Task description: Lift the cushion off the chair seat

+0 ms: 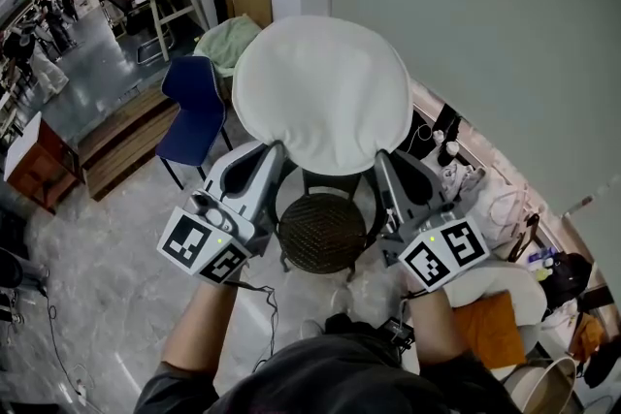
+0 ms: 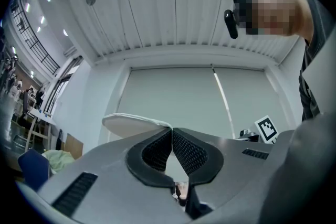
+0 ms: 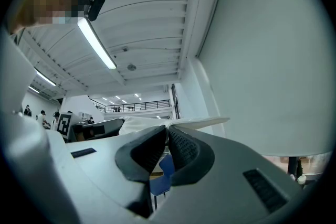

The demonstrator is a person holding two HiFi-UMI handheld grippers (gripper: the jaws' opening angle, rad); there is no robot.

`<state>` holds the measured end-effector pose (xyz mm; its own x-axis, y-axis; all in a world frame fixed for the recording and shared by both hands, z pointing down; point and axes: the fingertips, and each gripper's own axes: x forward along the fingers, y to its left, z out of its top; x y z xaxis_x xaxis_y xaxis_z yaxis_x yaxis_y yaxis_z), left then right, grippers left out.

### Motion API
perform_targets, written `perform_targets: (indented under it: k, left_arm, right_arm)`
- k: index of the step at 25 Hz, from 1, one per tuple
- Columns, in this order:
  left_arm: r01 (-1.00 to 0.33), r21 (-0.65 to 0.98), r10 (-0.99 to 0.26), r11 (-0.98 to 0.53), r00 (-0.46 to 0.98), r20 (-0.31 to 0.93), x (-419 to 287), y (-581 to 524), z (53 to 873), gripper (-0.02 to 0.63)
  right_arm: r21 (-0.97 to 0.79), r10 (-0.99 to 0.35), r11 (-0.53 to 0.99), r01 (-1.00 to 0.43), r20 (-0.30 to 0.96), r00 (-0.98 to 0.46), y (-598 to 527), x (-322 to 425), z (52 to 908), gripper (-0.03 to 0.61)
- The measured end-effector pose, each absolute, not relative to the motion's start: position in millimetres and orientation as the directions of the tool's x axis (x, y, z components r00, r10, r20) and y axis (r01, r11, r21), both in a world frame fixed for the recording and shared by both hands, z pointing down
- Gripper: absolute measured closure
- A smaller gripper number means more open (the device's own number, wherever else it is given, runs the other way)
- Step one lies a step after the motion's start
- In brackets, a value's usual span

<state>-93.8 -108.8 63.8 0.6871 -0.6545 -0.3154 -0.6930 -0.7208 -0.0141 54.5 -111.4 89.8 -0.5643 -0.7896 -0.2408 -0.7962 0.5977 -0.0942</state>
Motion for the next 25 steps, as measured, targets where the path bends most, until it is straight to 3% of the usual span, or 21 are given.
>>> perform_targets:
  k: [25]
  left_arm:
    - [-0.685, 0.007, -0.656, -0.728, 0.695, -0.295, -90, -119, 75, 0.600]
  right_arm:
    - [-0.107, -0.807, 0.580, -0.808, -0.213, -0.551, -120, 57, 101, 0.552]
